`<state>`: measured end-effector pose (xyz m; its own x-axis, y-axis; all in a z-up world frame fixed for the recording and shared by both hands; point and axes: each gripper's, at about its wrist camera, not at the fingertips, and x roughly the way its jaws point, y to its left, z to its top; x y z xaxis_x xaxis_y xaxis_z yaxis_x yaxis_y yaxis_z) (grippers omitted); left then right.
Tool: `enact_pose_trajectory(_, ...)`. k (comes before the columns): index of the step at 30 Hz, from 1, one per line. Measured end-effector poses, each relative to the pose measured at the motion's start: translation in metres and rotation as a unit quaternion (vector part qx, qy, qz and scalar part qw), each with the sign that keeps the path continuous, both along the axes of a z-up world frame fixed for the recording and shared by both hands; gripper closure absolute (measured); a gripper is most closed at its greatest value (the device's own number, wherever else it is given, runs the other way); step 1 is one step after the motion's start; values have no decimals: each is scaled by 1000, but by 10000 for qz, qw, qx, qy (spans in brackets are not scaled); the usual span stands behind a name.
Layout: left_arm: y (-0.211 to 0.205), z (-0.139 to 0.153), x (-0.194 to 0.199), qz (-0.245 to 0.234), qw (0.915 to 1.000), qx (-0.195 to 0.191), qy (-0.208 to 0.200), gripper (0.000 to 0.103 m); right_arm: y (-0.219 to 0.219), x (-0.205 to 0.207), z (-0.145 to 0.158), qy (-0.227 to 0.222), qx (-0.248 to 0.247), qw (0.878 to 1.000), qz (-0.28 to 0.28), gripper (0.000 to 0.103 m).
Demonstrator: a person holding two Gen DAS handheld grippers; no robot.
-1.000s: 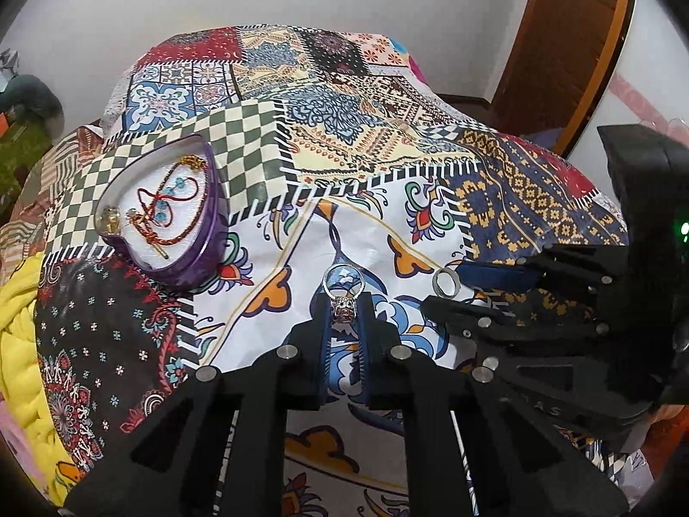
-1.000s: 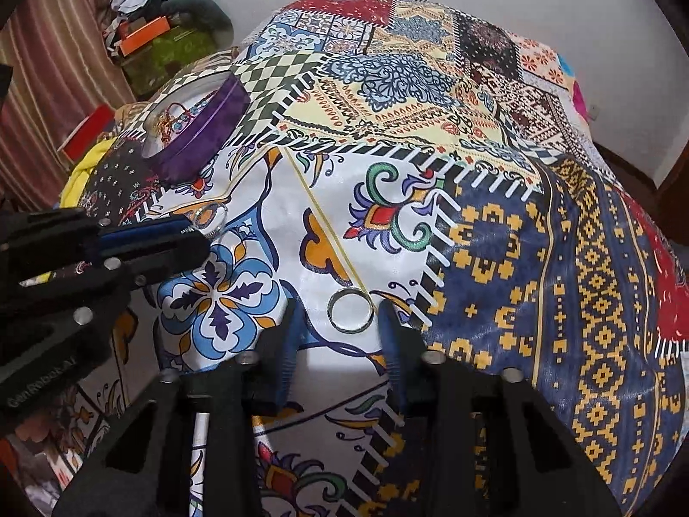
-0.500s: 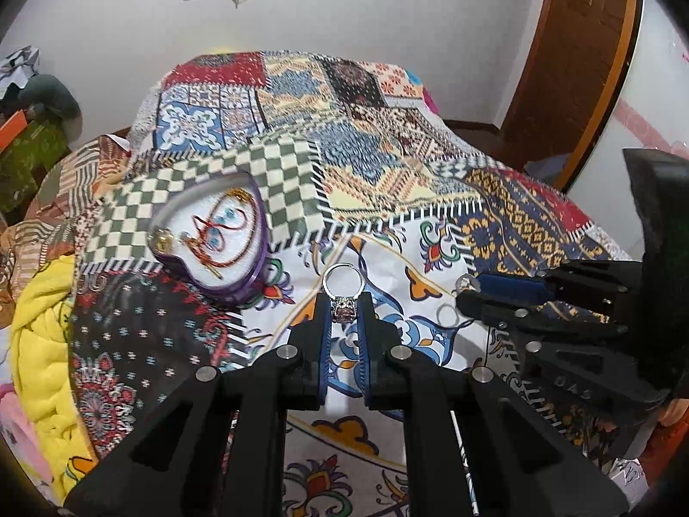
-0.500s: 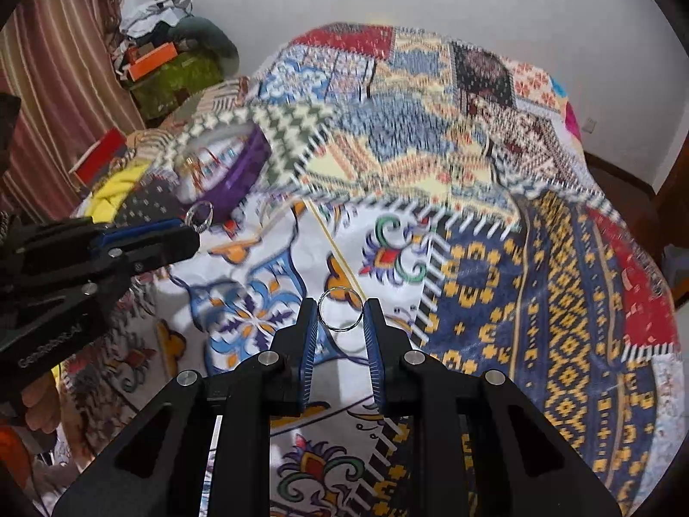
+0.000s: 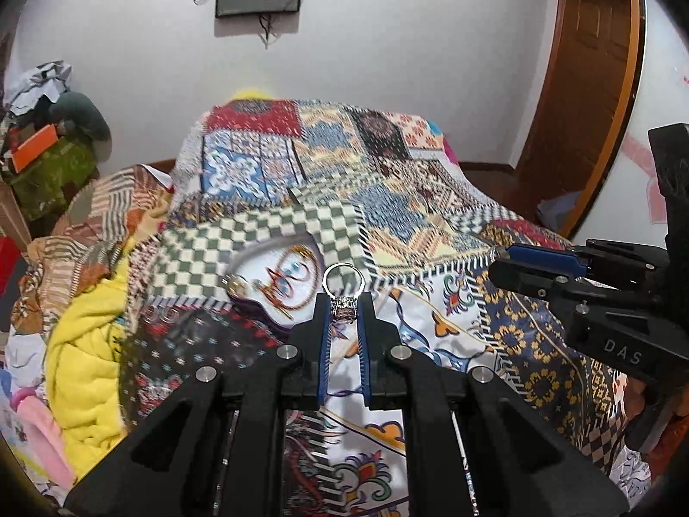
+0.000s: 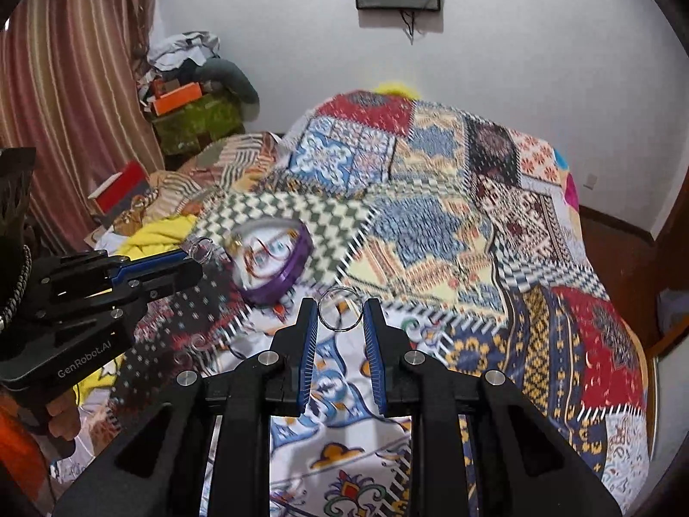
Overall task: Organize jewelry
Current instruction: 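Lower the silver ring into the heart tin and open the right gripper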
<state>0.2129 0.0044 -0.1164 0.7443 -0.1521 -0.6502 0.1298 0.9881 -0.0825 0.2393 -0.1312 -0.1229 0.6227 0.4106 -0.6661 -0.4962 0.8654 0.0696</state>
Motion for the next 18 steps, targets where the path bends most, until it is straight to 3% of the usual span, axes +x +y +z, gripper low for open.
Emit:
enact_pose_trajectory(11,30,25,-1,310,9988,8,-378,93,26,10,23,-294,216,9991,207,83)
enact_pose_trajectory(18,48,21,11,507,9978,-32,-420,93,42,19,25,-342,318,9983,341,83)
